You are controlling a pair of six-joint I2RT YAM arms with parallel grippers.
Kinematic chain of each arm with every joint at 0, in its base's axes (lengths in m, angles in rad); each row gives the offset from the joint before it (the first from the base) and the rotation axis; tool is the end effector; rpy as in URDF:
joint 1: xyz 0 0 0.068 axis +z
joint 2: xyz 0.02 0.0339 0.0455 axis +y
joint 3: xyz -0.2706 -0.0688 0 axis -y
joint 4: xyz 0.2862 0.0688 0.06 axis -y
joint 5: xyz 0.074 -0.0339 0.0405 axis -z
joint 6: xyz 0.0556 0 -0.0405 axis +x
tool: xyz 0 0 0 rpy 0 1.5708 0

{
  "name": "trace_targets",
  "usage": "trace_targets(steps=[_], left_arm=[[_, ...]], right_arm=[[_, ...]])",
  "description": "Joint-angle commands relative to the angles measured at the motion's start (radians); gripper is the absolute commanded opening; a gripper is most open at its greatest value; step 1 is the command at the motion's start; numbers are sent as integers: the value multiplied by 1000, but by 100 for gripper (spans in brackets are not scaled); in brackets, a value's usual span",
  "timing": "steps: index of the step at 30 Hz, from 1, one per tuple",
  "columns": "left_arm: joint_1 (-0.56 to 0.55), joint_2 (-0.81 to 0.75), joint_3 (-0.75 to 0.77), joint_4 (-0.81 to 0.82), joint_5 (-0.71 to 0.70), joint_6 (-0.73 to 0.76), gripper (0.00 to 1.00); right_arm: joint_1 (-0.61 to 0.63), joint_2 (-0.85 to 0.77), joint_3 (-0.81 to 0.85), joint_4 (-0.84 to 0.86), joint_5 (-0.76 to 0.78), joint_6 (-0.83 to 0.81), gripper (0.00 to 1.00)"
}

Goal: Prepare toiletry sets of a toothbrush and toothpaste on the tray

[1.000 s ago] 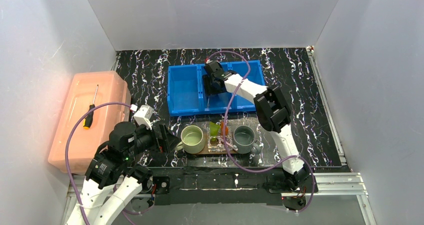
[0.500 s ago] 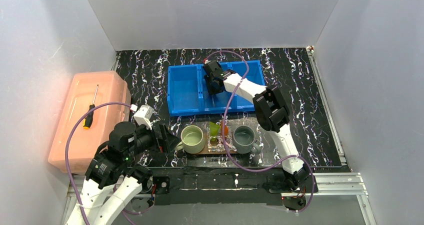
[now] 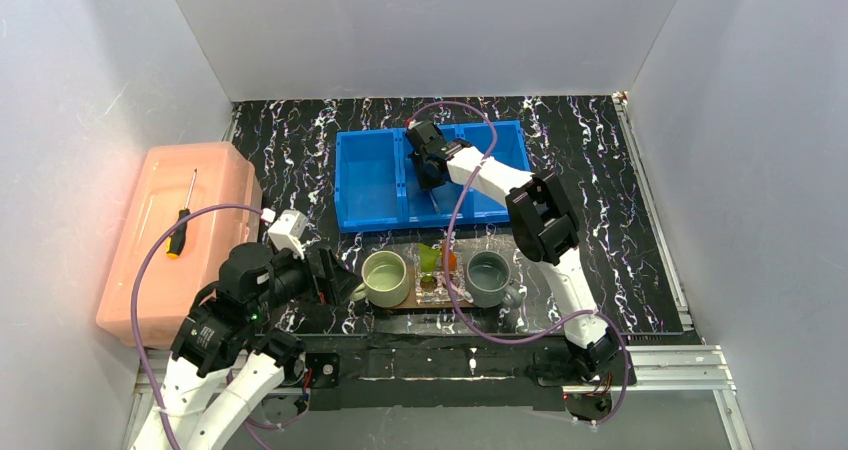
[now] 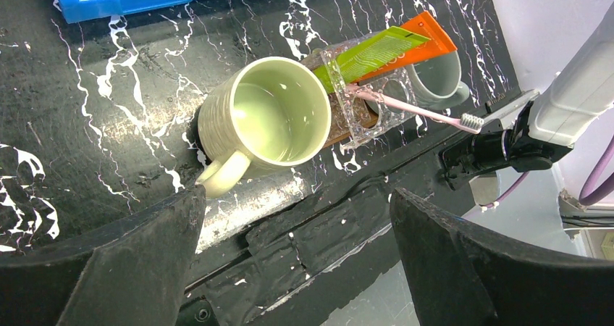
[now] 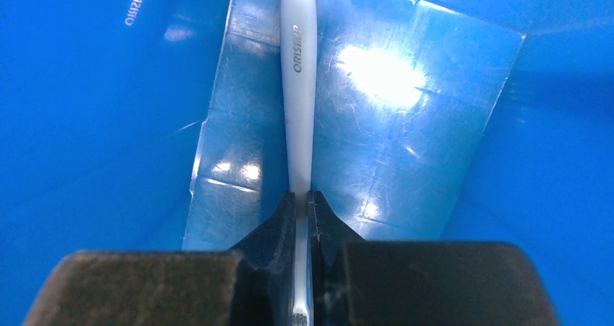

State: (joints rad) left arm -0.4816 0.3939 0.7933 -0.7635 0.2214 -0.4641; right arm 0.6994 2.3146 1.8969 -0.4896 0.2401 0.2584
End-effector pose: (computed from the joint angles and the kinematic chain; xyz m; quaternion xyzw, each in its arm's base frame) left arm 0.1098 -0.0712 0.3383 0.0698 0.8178 -0.3378 0.4606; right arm 0.4432 0.3555 0.1505 -0.1672 0.9245 0.0485 0.3392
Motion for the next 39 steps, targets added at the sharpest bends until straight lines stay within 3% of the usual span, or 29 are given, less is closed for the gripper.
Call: trace_targets(steps=[1, 21, 28, 39], left_arm=[[1, 14, -2, 7, 4, 13, 98], [1, 24, -3, 7, 4, 12, 98], [1, 31, 14, 23, 53, -10, 98], [1, 43, 24, 217, 223, -221, 98]], right_arm=[[-6, -1, -27, -4, -10, -9, 1], [-6, -305, -98, 91, -19, 11, 1], [5, -596, -272, 203, -136, 98, 1], [14, -951, -611, 492, -361, 297, 1]])
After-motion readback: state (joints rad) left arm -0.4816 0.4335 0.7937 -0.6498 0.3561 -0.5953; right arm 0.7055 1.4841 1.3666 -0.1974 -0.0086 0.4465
